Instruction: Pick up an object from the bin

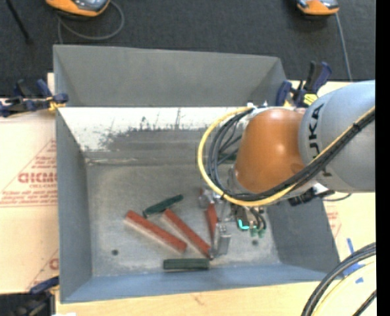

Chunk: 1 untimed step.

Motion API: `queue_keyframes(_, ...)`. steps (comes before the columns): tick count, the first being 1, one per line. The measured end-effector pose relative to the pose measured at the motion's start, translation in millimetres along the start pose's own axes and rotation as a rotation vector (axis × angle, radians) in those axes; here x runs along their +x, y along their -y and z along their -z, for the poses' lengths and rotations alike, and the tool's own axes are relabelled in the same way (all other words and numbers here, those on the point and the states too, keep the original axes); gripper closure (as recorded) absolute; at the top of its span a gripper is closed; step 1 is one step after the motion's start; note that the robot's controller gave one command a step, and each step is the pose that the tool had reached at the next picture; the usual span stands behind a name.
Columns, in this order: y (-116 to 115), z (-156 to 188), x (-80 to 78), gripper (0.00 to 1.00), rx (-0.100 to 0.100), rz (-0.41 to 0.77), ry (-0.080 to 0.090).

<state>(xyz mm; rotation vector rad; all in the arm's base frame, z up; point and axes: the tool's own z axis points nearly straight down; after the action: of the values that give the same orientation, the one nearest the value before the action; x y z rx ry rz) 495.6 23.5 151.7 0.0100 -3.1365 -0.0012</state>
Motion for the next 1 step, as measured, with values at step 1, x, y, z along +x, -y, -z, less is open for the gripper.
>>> queue_keyframes(1, -41.4, -82.6, 1.6, 0.00, 0.001, 0.060, 0.012)
